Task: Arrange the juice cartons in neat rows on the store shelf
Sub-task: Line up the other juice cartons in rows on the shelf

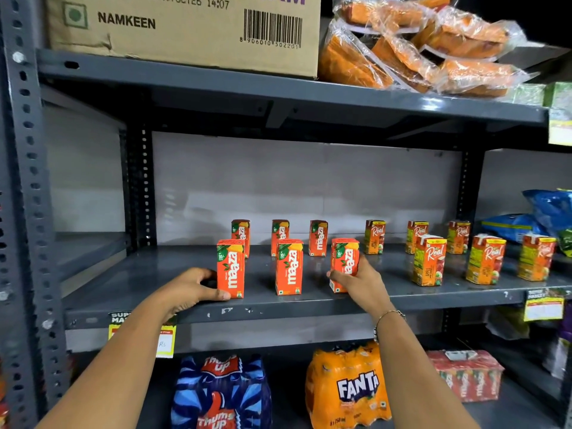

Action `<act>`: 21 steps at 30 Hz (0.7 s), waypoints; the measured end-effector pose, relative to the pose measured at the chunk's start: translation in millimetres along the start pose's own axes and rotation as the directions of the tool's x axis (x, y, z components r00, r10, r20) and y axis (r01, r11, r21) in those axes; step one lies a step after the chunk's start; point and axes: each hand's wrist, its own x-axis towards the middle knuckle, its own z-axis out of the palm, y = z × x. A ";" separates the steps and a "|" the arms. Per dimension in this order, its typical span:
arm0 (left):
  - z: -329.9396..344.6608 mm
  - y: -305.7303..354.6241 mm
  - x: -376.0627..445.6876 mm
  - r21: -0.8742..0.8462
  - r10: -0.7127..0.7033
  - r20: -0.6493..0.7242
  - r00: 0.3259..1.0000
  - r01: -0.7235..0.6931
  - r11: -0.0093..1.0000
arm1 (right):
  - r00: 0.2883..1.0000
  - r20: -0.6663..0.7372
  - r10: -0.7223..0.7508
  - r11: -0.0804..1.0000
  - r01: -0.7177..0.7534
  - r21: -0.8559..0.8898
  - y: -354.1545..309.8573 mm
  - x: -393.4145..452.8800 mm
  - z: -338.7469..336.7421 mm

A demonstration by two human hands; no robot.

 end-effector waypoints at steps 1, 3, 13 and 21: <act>0.2 0.3 -0.1 0.001 0.001 0.002 1.000 -0.001 1.000 | 1.000 0.012 -0.002 1.000 0.002 0.005 -0.4 0.0 -0.2; 0.3 0.1 0.3 0.008 0.001 -0.001 1.000 -0.001 1.000 | 0.999 0.034 -0.002 1.000 0.002 0.006 -1.9 0.0 -1.1; -0.1 -1.7 1.0 -0.007 0.022 0.010 1.000 -0.021 1.000 | 0.995 0.096 0.011 1.000 -0.010 -0.016 -4.6 -1.8 -3.9; -1.1 -6.9 4.9 -0.001 0.033 0.019 0.999 -0.033 0.999 | 0.998 0.060 0.011 0.998 -0.007 -0.064 -3.1 -2.1 -0.1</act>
